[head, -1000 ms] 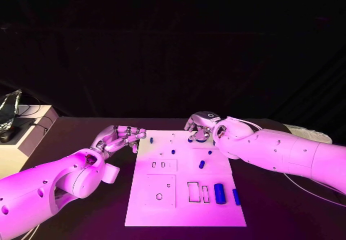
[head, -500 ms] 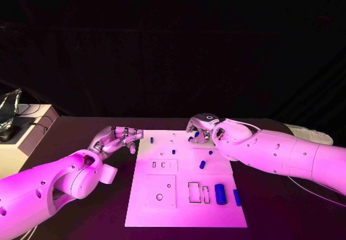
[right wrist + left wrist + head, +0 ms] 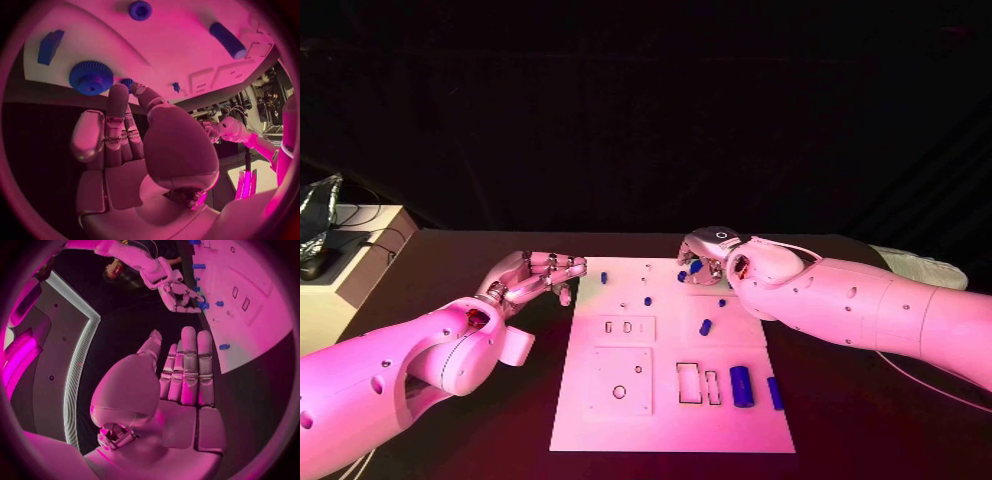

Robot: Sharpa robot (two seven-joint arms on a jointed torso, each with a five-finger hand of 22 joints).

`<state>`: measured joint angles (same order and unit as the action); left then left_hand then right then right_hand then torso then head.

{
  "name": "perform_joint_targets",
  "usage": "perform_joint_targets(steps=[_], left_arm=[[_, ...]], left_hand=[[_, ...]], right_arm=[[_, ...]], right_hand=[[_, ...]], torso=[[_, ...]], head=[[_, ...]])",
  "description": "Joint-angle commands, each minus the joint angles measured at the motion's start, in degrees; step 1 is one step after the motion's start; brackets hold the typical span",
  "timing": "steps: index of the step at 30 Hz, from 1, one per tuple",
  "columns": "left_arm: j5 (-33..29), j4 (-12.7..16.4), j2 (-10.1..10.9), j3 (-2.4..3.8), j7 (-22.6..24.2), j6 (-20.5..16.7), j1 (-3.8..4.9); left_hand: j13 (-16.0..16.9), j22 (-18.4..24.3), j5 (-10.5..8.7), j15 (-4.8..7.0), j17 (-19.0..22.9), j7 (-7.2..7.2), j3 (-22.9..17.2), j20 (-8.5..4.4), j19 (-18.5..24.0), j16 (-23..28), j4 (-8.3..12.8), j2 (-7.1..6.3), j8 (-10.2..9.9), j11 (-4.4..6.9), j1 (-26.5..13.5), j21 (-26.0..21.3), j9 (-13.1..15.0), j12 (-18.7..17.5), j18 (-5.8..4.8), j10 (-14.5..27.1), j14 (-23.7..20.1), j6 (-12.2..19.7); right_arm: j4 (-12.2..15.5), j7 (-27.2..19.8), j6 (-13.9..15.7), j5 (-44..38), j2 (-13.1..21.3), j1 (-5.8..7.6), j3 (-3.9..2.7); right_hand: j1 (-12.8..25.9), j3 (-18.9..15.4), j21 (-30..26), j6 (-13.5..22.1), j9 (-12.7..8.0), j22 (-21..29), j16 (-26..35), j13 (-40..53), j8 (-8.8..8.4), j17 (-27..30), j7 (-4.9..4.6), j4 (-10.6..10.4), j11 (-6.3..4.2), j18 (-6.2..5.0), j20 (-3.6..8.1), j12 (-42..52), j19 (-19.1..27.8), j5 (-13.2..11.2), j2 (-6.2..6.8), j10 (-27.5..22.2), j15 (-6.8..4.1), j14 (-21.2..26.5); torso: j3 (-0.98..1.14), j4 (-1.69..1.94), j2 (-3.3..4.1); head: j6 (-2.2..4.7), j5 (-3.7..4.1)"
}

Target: Assemble the parts on the task board

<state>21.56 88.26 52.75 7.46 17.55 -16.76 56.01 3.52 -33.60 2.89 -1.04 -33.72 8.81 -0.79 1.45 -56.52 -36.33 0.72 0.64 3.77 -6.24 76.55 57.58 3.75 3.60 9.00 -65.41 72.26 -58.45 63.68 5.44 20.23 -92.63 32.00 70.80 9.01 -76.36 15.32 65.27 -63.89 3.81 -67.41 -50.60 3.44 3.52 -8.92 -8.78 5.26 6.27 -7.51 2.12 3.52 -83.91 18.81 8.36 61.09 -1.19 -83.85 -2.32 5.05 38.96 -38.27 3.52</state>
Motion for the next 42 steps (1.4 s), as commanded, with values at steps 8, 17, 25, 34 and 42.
perform_joint_targets(steps=[8, 17, 25, 34, 42], left_arm=[[-0.7, -0.2, -0.2, 0.05, -0.1, 0.6, 0.01], [-0.8, -0.4, -0.2, 0.05, -0.2, 0.6, 0.01], [-0.8, -0.4, -0.2, 0.05, -0.3, 0.5, 0.01], [-0.9, -0.5, -0.3, 0.05, -0.3, 0.4, 0.01], [-1.1, -0.8, -0.4, 0.05, -0.3, 0.3, 0.01]], left_hand=[[0.0, -0.1, -0.05, -0.34, 0.3, 0.20, 0.3, 0.37, 0.1, -0.3, 0.0, 0.28, -0.1, 0.03, -0.4, 0.2, 0.1, 0.0, 0.76, 0.5, 0.2, 0.2], [0.0, -0.2, -0.06, -0.34, 0.5, 0.23, 0.4, 0.38, 0.0, -0.5, 0.2, 0.44, -0.1, 0.00, -0.2, 0.2, 0.1, 0.0, 0.79, 0.6, 0.2, 0.2], [0.0, -0.2, -0.06, -0.34, 0.7, 0.26, 0.4, 0.37, 0.0, -0.7, 0.3, 0.64, -0.1, 0.00, -0.2, 0.2, 0.1, 0.0, 0.80, 0.6, 0.2, 0.2], [0.0, -0.2, -0.06, -0.33, 0.8, 0.29, 0.4, 0.37, 0.0, -0.8, 0.5, 0.81, -0.1, -0.01, 0.0, 0.2, 0.0, 0.0, 0.80, 0.6, 0.1, 0.2], [0.0, -0.3, -0.06, -0.33, 0.8, 0.27, 0.4, 0.37, 0.0, -0.9, 0.6, 0.89, -0.1, -0.01, 0.0, 0.2, 0.0, 0.0, 0.81, 0.6, 0.1, 0.2]], right_arm=[[-0.4, -0.7, -1.6, -0.1, -0.5, -0.23, 0.00], [-0.7, -1.1, -2.5, 0.2, -0.7, -0.34, 0.00], [-0.9, -1.2, -3.5, 0.3, -0.9, -0.47, 0.00], [-0.9, -1.4, -4.4, 0.4, -0.9, -0.55, 0.01], [-0.4, -1.9, -1.8, 0.6, -0.8, -0.56, 0.00]], right_hand=[[2.8, 7.7, -1.5, 0.9, -0.1, -1.3, -0.5, -0.1, -0.01, 0.3, 0.19, 3.3, -0.22, -0.93, -0.34, -0.2, -1.8, -1.2, -1.30, 1.1, 0.03, 0.6], [3.8, 8.5, -4.5, 0.6, -0.1, -4.4, -0.3, -0.1, -0.01, 0.6, 0.31, 4.6, -0.30, -0.92, -0.30, -0.2, -2.6, -1.4, -1.93, 1.4, -0.01, 0.6], [3.8, 9.0, -5.7, 0.0, 0.0, -5.6, -0.2, -0.1, 0.02, 0.7, 0.53, 4.3, -0.48, -0.89, -0.23, -0.2, -3.0, -1.5, -2.15, 2.1, -0.10, 0.6], [4.0, 10.3, -6.2, -1.2, 0.0, -6.7, -0.1, -0.1, 0.06, 0.6, 0.82, 3.9, -0.94, -0.68, -0.01, -0.2, -3.3, -1.6, -3.23, 3.8, -0.33, 0.5], [3.4, 12.3, -1.9, -3.4, 0.2, -9.8, -1.3, -0.1, 0.11, 0.0, 1.65, 3.3, -1.88, 0.60, 0.50, -0.2, -3.8, -4.4, -5.45, 6.7, -0.83, 0.2]], torso=[[0.02, -0.01, 0.20], [0.05, -0.07, 0.34], [0.06, -0.01, 0.43], [0.07, -0.02, 0.56], [0.12, 0.01, 0.61]], head=[[-0.37, -0.29], [-0.38, -0.19], [-0.33, -0.09], [-0.33, -0.06], [-0.31, -0.04]])
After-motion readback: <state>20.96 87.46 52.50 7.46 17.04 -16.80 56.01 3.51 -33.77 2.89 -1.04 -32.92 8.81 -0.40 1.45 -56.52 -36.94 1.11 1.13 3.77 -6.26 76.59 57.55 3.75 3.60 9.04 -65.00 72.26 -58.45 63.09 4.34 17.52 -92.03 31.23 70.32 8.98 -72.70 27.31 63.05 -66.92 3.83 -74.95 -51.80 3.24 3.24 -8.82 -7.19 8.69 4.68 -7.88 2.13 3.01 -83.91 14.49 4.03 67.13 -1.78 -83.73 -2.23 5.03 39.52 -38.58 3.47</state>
